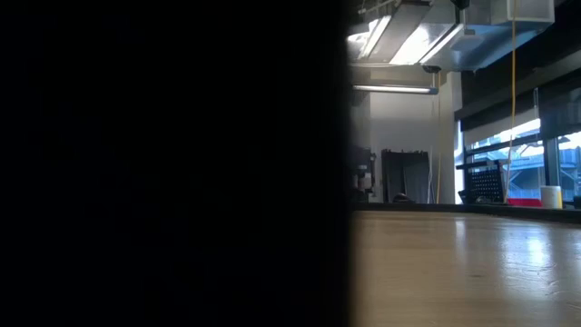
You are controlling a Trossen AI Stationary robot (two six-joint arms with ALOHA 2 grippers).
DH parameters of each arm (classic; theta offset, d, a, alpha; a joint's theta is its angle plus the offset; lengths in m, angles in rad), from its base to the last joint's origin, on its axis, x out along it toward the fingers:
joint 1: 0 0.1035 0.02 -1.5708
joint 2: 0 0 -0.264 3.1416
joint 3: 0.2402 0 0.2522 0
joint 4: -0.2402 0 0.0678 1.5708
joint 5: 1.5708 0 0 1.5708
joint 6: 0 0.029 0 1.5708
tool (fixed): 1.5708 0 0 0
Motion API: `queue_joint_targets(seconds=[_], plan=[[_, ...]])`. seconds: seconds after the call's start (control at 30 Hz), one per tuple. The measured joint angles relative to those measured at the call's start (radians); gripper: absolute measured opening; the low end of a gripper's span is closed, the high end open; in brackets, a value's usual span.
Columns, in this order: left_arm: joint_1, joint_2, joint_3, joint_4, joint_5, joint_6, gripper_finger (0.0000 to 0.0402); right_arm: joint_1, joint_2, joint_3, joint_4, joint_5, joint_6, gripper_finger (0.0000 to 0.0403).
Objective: Stack baskets on shelf by color
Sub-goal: Stack the blue bin on top of the other blue bin on the shelf, then stack the red bin on top of the other red bin on the shelf
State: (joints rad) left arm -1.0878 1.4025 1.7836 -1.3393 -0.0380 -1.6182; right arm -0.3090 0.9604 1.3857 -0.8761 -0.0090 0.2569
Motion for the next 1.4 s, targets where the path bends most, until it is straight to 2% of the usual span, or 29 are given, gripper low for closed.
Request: queue_joint_targets(seconds=[0.27,0.37,0.47,0.63,0.73,0.87,0.93,1.03,1.17,1.27,1.4], plan=[[0.000,-0.009,0.000,0.080,0.002,-0.003,0.0062,0.000,0.000,0.000,0.001,0.000,0.000,0.0058],[0.000,-0.016,0.000,0.109,-0.031,0.006,0.0062,0.000,0.000,0.000,0.002,0.000,0.000,0.0058],[-0.001,-0.018,0.000,0.123,-0.167,0.096,0.0062,0.000,0.000,0.000,0.002,-0.001,0.000,0.0058],[0.005,-0.022,0.000,0.030,-0.411,0.264,0.0062,0.000,0.000,0.000,0.003,-0.001,-0.014,0.0058],[0.028,-0.027,0.000,-0.072,-0.553,0.250,0.0062,0.000,0.002,0.000,0.004,-0.001,-0.031,0.0058],[0.084,-0.033,-0.001,-0.237,-0.746,0.104,0.0062,0.000,0.026,0.000,0.009,-0.002,-0.045,0.0058],[0.132,-0.053,-0.016,-0.222,-0.794,0.151,0.0062,0.000,0.049,0.000,0.028,-0.007,-0.081,0.0058],[0.219,-0.087,-0.018,-0.229,-0.806,0.186,0.0062,0.000,0.097,0.000,0.068,-0.031,-0.113,0.0058],[0.372,-0.130,-0.018,-0.232,-0.804,0.215,0.0062,0.000,0.183,0.000,0.117,-0.117,-0.165,0.0058],[0.491,-0.168,-0.032,-0.231,-0.735,0.217,0.0062,0.000,0.252,0.000,0.137,-0.175,-0.209,0.0058],[0.647,-0.222,-0.087,-0.231,-0.620,0.246,0.0062,-0.009,0.334,0.000,0.169,-0.198,-0.277,0.0058]])
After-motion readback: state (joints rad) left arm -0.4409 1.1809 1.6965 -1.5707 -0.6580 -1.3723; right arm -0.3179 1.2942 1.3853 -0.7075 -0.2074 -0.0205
